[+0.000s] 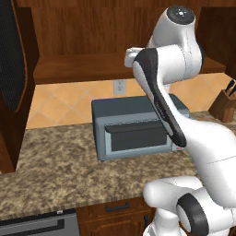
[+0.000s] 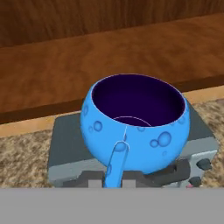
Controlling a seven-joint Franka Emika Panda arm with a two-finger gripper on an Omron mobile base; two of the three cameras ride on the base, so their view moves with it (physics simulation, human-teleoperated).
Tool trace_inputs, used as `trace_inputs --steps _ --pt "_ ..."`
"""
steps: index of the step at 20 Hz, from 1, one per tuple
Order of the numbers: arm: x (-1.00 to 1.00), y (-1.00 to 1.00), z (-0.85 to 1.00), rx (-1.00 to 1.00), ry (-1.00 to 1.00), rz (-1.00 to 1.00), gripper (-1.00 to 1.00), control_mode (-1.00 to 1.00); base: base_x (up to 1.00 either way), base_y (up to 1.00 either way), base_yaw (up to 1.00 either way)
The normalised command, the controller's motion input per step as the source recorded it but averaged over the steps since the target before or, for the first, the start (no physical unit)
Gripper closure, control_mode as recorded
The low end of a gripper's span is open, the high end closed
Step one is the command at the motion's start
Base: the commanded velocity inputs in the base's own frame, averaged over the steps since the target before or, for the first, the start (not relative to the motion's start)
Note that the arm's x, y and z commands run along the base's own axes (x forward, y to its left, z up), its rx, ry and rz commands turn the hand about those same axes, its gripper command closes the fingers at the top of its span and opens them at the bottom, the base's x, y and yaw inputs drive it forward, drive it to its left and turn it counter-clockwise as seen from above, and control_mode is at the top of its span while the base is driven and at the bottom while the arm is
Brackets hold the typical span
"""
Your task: Gather all objects into one cabinet and sort the glasses and bowls to opposite sides.
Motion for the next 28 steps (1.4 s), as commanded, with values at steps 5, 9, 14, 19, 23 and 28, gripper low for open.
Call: trace_inputs --steps 5,9,14,19,23,28 --pt "-1.00 -0.25 -0.05 -0.07 0.00 0.30 1.00 -1.00 0.00 0.00 0.00" --pt "-1.00 -0.16 0.00 -0.07 -0.07 0.14 1.00 -1.00 0.00 0.00 0.00" --pt "-0.38 -0.01 -0.01 0.00 0.01 0.01 1.00 -1.00 0.00 0.00 0.00" --pt "0.00 0.00 0.00 0.00 0.00 0.00 1.00 -1.00 0.00 0.00 0.00" --pt "0.00 0.00 0.00 0.00 0.00 0.00 1.00 -1.00 0.00 0.00 0.00" --pt "0.00 0.00 0.00 0.00 0.00 0.00 1.00 -1.00 0.00 0.00 0.00"
